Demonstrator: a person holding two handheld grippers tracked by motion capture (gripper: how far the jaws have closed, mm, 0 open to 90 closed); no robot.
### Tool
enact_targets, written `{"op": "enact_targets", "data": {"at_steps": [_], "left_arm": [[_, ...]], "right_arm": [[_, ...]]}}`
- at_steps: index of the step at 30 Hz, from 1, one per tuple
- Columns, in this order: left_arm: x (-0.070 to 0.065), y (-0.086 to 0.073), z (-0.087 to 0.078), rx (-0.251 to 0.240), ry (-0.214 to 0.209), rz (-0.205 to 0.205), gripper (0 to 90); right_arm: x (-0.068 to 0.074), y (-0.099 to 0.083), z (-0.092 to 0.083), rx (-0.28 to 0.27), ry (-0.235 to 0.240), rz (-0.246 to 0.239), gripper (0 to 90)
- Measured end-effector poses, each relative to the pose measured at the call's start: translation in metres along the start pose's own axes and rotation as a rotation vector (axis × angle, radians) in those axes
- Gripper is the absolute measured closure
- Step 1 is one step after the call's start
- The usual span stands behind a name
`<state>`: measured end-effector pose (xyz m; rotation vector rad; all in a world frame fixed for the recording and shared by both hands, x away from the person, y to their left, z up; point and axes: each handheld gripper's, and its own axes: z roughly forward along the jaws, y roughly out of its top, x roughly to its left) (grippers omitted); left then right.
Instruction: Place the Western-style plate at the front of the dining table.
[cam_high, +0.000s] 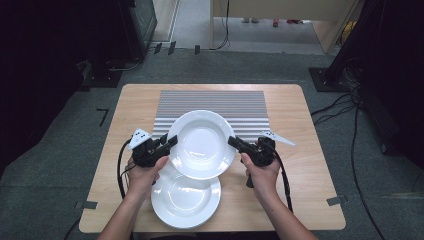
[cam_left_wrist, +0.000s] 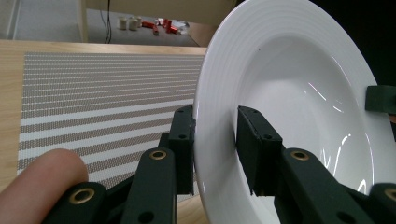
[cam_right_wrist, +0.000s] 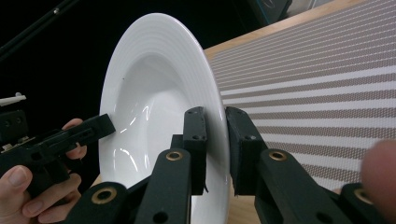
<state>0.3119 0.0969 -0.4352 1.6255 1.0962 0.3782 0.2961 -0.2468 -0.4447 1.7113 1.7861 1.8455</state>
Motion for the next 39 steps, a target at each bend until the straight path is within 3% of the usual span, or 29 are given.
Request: {"op": "enact_targets", "data": {"at_steps": [12,23,28,39], "left_arm": [[0.011,0.019,0.033,0.036,-0.003,-0.025,68.9],[0.023,0.035,0.069,0.076,0.033,-0.021,68.0],[0.031,0.04,0.089,0.092,0.034,-0.041,67.9],[0.052,0.038,0.132,0.186,0.061,-0.107,66.5]], "right_arm": [[-0.017,0.021,0.014,0.009,-0.023,0.011,80.0],[-0.036,0.041,0.038,0.013,-0.06,0.028,79.4],[-0.051,0.051,0.05,0.013,-0.078,0.063,79.6],[-0.074,0.059,0.077,0.031,-0.129,0.115,80.0]]}}
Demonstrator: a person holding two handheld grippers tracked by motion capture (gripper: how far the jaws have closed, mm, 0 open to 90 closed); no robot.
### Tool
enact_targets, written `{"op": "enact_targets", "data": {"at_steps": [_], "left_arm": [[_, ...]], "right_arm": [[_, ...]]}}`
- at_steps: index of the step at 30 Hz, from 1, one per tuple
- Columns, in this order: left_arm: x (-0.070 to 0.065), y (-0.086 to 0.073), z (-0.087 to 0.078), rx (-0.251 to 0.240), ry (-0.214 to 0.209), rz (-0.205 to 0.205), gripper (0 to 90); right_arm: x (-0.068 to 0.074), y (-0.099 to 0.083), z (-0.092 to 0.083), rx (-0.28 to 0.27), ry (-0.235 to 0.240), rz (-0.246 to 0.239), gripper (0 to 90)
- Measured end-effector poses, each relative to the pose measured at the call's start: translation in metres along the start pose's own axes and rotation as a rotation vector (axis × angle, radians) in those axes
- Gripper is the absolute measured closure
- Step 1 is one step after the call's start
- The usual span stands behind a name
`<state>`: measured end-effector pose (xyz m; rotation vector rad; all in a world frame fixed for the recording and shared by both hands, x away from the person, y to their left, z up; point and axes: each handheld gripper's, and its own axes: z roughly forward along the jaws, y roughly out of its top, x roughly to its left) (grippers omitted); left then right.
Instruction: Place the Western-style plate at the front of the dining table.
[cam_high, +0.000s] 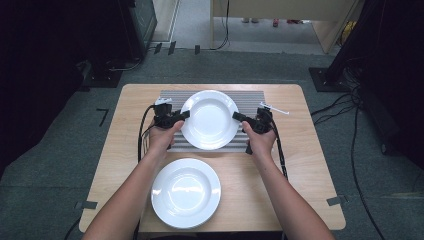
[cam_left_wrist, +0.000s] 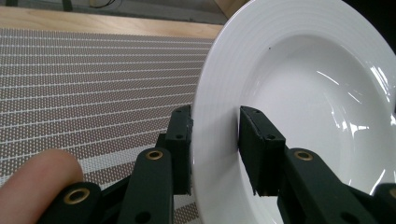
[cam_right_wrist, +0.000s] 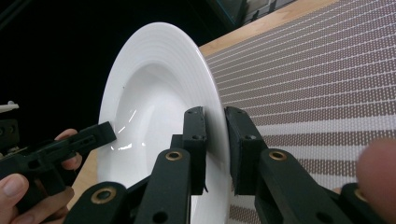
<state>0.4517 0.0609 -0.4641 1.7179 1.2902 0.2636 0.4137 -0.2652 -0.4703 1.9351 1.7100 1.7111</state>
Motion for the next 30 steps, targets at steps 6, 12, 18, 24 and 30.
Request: {"op": "enact_targets", "data": {"at_steps": [6,12,18,24,30], "left_arm": [[0.006,0.001,0.022,0.055,0.032,-0.019,66.0],[0.015,0.004,0.039,0.098,0.046,-0.053,66.0],[0.015,0.008,0.054,0.109,0.093,-0.061,64.6],[0.017,0.006,0.062,0.115,0.095,-0.087,64.0],[0.015,0.006,0.062,0.114,0.095,-0.076,63.6]], "right_arm": [[-0.014,0.002,0.017,0.004,-0.04,0.043,79.4],[-0.031,0.006,0.037,0.022,-0.056,0.113,79.5],[-0.036,0.009,0.05,0.035,-0.095,0.108,78.8],[-0.039,0.011,0.059,0.014,-0.134,0.092,77.7],[-0.043,0.012,0.064,-0.004,-0.142,0.079,76.9]]}}
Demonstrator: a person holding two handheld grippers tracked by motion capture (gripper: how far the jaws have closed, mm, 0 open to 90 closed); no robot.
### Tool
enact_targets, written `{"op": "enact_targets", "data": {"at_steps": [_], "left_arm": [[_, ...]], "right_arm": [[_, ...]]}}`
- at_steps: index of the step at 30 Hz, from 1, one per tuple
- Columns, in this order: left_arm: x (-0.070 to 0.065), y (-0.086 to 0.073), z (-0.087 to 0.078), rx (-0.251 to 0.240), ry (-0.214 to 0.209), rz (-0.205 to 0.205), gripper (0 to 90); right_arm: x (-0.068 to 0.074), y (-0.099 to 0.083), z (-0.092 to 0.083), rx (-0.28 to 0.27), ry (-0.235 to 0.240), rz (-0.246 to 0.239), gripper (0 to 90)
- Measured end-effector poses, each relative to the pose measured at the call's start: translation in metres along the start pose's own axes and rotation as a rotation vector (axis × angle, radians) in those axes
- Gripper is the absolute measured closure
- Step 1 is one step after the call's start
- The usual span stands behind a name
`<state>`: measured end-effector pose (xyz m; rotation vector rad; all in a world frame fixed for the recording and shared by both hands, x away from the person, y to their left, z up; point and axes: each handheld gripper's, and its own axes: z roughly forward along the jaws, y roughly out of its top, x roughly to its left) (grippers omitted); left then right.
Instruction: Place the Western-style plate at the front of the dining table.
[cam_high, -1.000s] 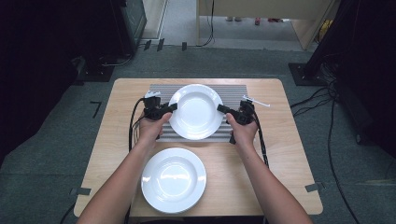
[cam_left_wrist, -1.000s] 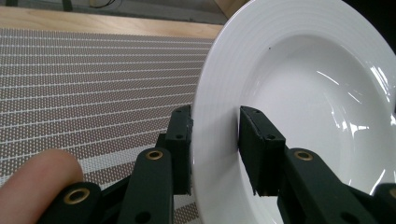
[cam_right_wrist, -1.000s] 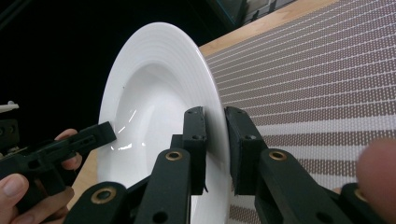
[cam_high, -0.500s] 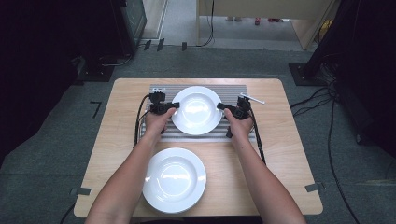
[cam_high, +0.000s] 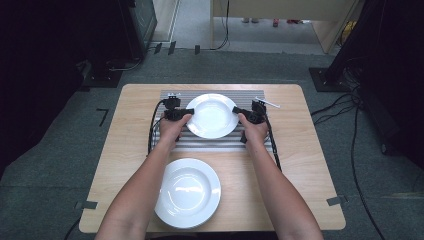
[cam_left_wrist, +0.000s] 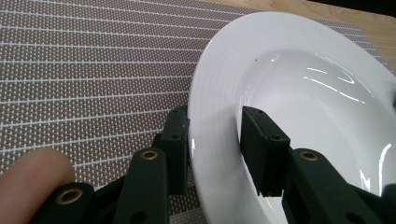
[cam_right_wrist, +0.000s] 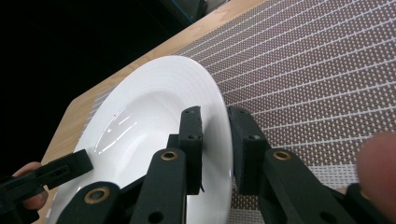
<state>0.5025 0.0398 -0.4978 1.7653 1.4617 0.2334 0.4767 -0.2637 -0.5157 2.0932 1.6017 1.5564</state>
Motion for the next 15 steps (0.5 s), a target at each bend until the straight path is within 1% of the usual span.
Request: {"op": "enact_targets", "data": {"at_steps": [4,5,6,7,9,10,11,12,13,14,15], "left_arm": [[-0.001,0.0,0.0,0.003,0.004,0.001,63.0],[-0.001,0.0,0.0,0.005,-0.002,0.002,62.5],[0.0,-0.001,0.0,0.006,-0.011,0.001,59.4],[0.001,-0.001,0.0,0.01,-0.024,-0.001,59.4],[0.002,0.0,0.0,0.016,-0.05,-0.01,53.7],[0.002,0.0,-0.001,0.014,-0.055,-0.006,51.1],[0.003,0.0,-0.002,0.012,-0.05,0.006,49.4],[0.004,-0.001,-0.004,0.01,-0.047,0.019,47.9],[0.006,-0.001,-0.006,0.006,-0.047,0.028,47.1],[0.009,-0.002,-0.008,0.001,-0.048,0.032,46.7],[0.012,-0.003,-0.011,-0.003,-0.048,0.034,46.3]], "right_arm": [[-0.003,-0.001,0.002,-0.001,0.007,0.009,76.6],[-0.002,-0.001,0.003,-0.005,0.001,-0.002,76.3],[0.0,-0.002,0.003,-0.01,-0.006,-0.023,75.6],[0.0,-0.002,0.003,-0.01,-0.006,-0.023,75.6],[0.0,-0.003,0.004,-0.018,-0.008,-0.05,74.6],[0.0,-0.003,0.004,-0.02,-0.009,-0.063,73.6],[0.0,-0.004,0.004,-0.02,-0.013,-0.09,71.3],[0.002,-0.005,0.004,-0.013,-0.029,-0.115,67.3],[0.004,-0.005,0.002,-0.019,-0.055,-0.137,65.2],[0.006,-0.006,0.0,-0.031,-0.078,-0.171,65.6],[0.008,-0.005,-0.002,-0.03,-0.096,-0.195,65.3]]}}
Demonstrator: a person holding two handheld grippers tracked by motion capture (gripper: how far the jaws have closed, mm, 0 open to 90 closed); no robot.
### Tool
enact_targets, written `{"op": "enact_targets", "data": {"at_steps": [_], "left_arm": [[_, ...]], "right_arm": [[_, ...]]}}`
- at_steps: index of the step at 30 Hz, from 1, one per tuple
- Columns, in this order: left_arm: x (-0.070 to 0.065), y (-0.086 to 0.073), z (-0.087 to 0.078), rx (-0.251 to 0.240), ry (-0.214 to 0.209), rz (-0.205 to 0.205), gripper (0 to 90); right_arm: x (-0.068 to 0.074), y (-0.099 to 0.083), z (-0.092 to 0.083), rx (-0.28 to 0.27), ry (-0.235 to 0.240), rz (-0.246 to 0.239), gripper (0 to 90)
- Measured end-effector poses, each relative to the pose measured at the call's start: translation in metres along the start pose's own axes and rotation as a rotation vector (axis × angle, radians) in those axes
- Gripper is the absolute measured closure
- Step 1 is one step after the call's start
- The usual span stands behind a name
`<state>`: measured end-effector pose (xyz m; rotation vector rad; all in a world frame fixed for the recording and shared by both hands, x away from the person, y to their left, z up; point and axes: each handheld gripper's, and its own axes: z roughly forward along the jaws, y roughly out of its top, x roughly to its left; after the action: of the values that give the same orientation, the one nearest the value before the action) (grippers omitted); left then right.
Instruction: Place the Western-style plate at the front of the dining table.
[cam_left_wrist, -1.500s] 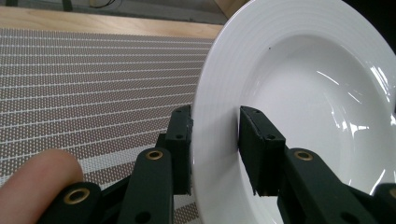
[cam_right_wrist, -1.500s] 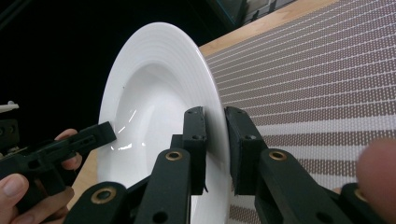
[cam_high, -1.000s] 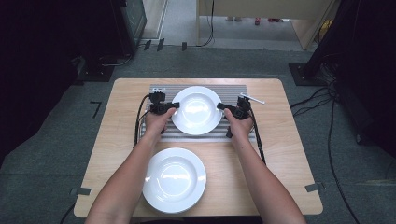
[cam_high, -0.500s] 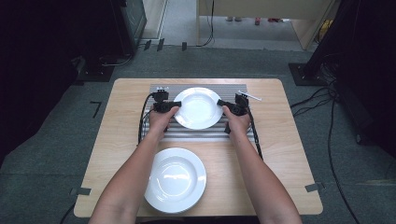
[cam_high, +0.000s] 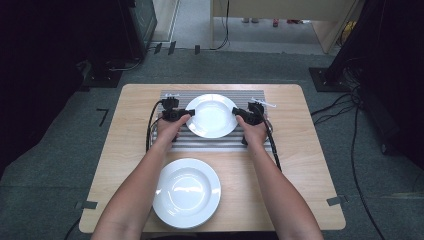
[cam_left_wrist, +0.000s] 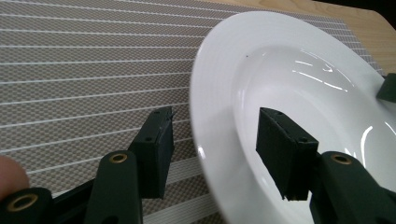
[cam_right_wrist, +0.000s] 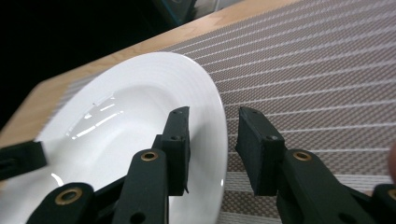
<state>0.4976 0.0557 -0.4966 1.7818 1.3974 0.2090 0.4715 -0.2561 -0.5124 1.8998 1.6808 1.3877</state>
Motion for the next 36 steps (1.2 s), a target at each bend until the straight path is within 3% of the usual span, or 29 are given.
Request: {"op": "enact_targets", "data": {"at_steps": [4,7,11,13,14,16,20,23,28,31,36], "left_arm": [[0.012,-0.004,-0.014,-0.018,-0.01,-0.003,44.8],[0.016,-0.006,-0.026,-0.039,-0.024,-0.015,43.6],[0.019,-0.011,-0.042,-0.044,-0.047,-0.011,39.0],[0.019,-0.016,-0.048,-0.019,-0.019,0.013,30.8],[0.019,-0.018,-0.051,-0.007,-0.003,0.035,25.4],[0.02,-0.024,-0.059,-0.001,0.027,0.069,24.0],[0.025,-0.035,-0.076,-0.019,0.034,0.079,19.8],[0.027,-0.039,-0.087,-0.022,0.102,0.083,17.2],[0.031,-0.049,-0.107,-0.066,0.06,0.07,15.5],[0.031,-0.058,-0.117,-0.066,0.076,0.098,15.0],[0.035,-0.071,-0.136,-0.093,0.053,0.08,13.7]], "right_arm": [[0.0,0.004,-0.01,-0.003,0.033,-0.042,60.5],[-0.001,0.004,-0.013,-0.019,0.033,-0.072,58.5],[-0.001,0.003,-0.022,0.009,0.029,-0.109,53.6],[0.0,0.003,-0.028,0.044,-0.006,-0.133,54.6],[0.001,0.002,-0.036,0.058,-0.022,-0.177,49.7],[0.001,0.001,-0.039,0.062,-0.028,-0.193,47.3],[-0.003,-0.003,-0.056,0.064,0.007,-0.235,36.6],[-0.006,-0.005,-0.067,0.063,0.001,-0.269,34.7],[-0.013,-0.012,-0.086,0.064,0.004,-0.308,34.4],[-0.017,-0.017,-0.097,0.067,0.014,-0.336,33.7],[-0.026,-0.023,-0.116,0.055,0.03,-0.332,33.3]]}}
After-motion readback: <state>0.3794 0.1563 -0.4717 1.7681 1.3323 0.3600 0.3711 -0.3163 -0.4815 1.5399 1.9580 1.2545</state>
